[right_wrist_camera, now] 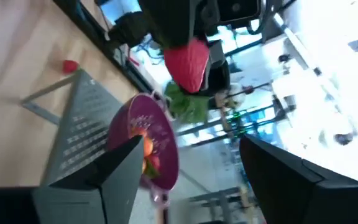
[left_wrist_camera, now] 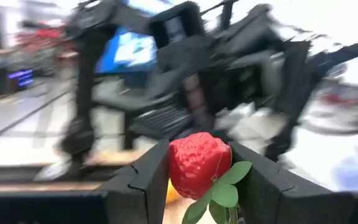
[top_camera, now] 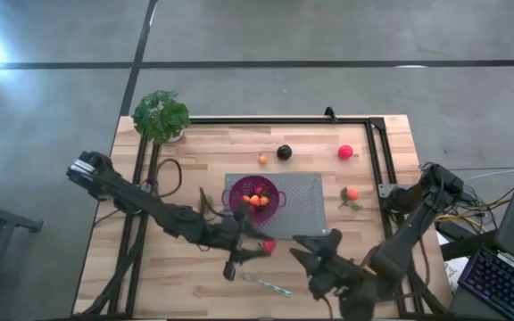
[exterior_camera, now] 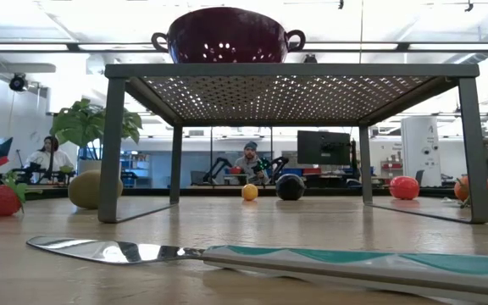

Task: Pick & Place Fruit
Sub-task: Put the strawberry into the purple strainer bowl

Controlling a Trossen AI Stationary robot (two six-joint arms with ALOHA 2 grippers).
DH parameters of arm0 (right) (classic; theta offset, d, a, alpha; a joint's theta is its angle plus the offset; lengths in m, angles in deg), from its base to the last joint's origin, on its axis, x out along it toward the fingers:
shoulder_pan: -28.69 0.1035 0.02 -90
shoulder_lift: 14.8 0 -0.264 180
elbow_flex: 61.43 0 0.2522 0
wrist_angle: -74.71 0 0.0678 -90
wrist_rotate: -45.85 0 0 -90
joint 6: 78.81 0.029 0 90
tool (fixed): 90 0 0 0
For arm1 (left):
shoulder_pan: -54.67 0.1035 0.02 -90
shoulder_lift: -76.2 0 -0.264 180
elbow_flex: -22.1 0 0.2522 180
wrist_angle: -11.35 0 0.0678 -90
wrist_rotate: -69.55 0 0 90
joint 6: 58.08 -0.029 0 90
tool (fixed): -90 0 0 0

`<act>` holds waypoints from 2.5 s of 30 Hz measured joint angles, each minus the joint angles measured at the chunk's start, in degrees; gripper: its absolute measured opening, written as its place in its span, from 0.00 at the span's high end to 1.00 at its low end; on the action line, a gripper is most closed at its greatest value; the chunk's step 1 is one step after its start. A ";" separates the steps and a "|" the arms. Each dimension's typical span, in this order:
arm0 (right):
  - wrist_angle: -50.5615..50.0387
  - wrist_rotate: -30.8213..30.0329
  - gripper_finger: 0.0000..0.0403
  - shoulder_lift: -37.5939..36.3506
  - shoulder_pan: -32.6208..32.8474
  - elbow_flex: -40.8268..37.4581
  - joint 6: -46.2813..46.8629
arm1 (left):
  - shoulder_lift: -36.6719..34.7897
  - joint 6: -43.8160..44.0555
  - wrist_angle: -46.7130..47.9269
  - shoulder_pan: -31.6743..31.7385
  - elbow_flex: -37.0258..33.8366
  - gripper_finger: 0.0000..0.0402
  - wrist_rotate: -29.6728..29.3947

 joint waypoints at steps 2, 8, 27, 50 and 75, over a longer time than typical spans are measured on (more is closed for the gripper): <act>-6.75 1.53 0.36 -2.14 0.28 0.00 8.52 | -2.47 -0.01 5.76 0.88 -0.02 0.61 -3.52; -27.80 16.60 0.40 -10.95 -3.19 -0.50 35.78 | -9.00 3.76 25.92 4.80 2.27 0.61 -7.44; -38.12 38.00 0.57 -41.18 -14.14 -6.20 47.28 | -3.36 12.11 75.70 14.10 21.98 0.61 -7.60; -38.02 37.92 0.57 -49.57 -14.52 -14.84 49.09 | 3.21 10.55 85.83 17.66 25.18 0.61 -3.80; -38.05 37.79 0.53 -49.60 -14.52 -14.84 48.62 | 3.12 9.26 94.02 17.68 34.67 0.38 -1.07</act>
